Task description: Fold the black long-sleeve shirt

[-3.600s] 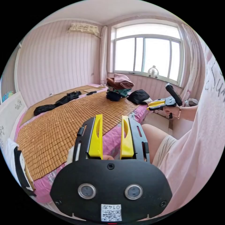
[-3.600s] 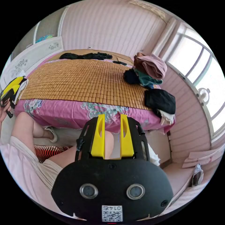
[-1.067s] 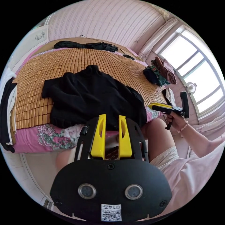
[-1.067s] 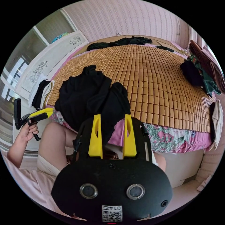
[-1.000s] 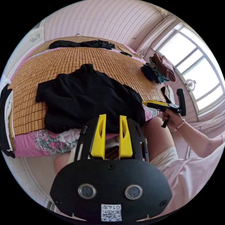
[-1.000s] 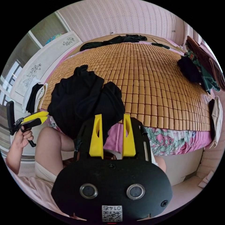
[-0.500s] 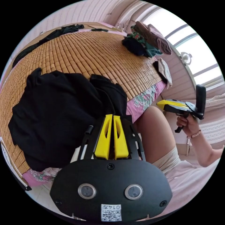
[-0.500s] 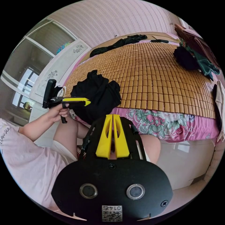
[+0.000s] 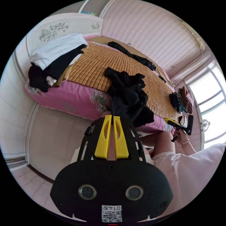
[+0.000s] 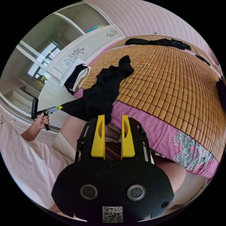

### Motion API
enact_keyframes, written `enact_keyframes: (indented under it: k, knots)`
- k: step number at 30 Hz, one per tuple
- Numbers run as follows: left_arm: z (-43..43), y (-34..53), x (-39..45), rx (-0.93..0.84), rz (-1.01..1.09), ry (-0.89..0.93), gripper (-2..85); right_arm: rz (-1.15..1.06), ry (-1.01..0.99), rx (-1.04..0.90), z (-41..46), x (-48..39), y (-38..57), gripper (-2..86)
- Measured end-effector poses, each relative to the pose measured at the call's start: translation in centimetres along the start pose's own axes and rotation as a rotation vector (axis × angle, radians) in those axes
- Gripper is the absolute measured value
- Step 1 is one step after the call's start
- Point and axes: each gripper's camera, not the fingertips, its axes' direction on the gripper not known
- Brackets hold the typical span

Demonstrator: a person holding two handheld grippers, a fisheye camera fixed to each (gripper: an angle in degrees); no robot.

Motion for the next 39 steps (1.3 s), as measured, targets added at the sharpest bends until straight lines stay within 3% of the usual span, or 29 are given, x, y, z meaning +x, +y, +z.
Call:
enact_keyframes:
  k: [3,7,10,16,20,29,31,35,39]
  knots:
    - [-0.2,2.0,-1.9,-0.048,-0.06,0.025,-0.2,-0.045,-0.019,-0.03,1.8,-1.6,-1.8,11.3]
    - [-2.7,1.0,-2.7,0.022,-0.017,-0.045,3.4,-0.078,-0.035,-0.077,4.2,-2.8,-3.7,13.0]
    - [-3.2,-1.8,-3.0,0.067,0.049,-0.064,7.1,0.012,-0.008,-0.135,6.7,-1.5,-3.8,13.5]
    - [-0.1,-7.7,-3.1,-0.034,0.078,0.05,10.0,0.202,-0.204,-0.114,9.2,0.8,-3.0,2.9]
    - [0.1,-9.1,-2.3,-0.052,0.133,0.043,10.6,0.186,-0.316,0.036,3.5,2.0,-1.4,1.0]
    - [3.0,-12.6,0.1,-0.151,0.25,0.034,12.4,0.055,-0.186,0.02,-7.0,0.3,5.0,0.4]
    - [4.2,-14.2,1.8,-0.246,0.248,0.08,13.1,0.034,-0.161,-0.001,-7.9,-0.6,6.0,0.3]
    - [4.4,-15.4,4.5,-0.224,0.317,0.058,13.3,0.045,-0.151,0.005,-9.6,-1.9,7.8,0.3]
    - [8.1,-15.6,6.5,-0.474,0.393,0.023,13.1,0.052,-0.162,0.051,-11.2,-2.9,8.9,0.4]
